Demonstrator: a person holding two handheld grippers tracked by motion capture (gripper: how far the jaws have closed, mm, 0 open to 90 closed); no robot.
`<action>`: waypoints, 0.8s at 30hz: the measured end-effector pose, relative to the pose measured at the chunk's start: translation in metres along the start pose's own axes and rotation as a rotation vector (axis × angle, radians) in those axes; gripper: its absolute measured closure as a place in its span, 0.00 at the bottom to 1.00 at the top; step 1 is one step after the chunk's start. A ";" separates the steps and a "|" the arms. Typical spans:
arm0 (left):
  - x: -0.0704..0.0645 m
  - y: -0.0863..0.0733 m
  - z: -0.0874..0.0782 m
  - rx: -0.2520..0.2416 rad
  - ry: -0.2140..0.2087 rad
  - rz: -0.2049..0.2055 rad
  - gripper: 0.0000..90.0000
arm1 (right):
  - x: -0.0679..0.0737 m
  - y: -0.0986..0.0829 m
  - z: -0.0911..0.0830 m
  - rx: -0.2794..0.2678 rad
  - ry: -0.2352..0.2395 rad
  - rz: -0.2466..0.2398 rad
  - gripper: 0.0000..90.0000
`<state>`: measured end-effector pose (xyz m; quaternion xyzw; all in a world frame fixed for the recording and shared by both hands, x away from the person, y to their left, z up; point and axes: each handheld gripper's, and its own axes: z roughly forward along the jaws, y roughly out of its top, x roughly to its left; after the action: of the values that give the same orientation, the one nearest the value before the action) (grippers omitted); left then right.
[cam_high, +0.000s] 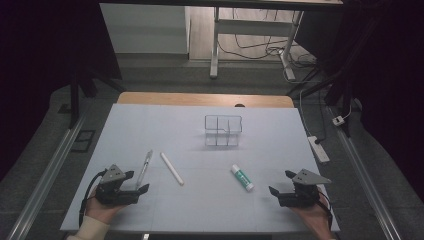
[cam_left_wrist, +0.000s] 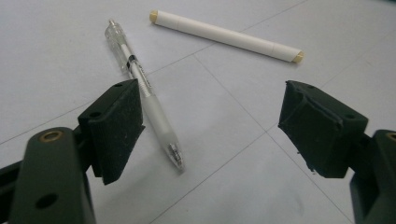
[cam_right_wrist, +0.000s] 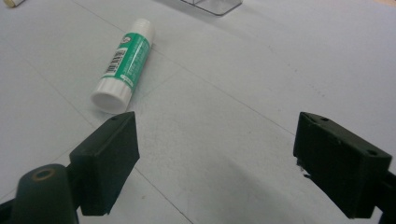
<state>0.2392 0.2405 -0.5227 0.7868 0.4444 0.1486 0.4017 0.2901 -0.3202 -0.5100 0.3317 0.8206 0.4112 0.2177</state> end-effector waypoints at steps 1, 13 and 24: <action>0.000 0.000 0.000 -0.002 -0.001 0.000 0.24 | 0.000 0.000 0.000 0.000 0.004 0.000 0.16; -0.002 0.001 0.003 0.004 -0.006 0.021 0.25 | 0.000 -0.001 0.001 0.010 0.015 -0.014 0.21; -0.002 0.001 0.001 -0.004 -0.010 0.020 0.25 | -0.001 -0.001 0.001 0.014 0.023 0.001 0.24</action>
<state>0.2391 0.2379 -0.5229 0.7912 0.4342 0.1494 0.4040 0.2911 -0.3202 -0.5114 0.3287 0.8258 0.4094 0.2058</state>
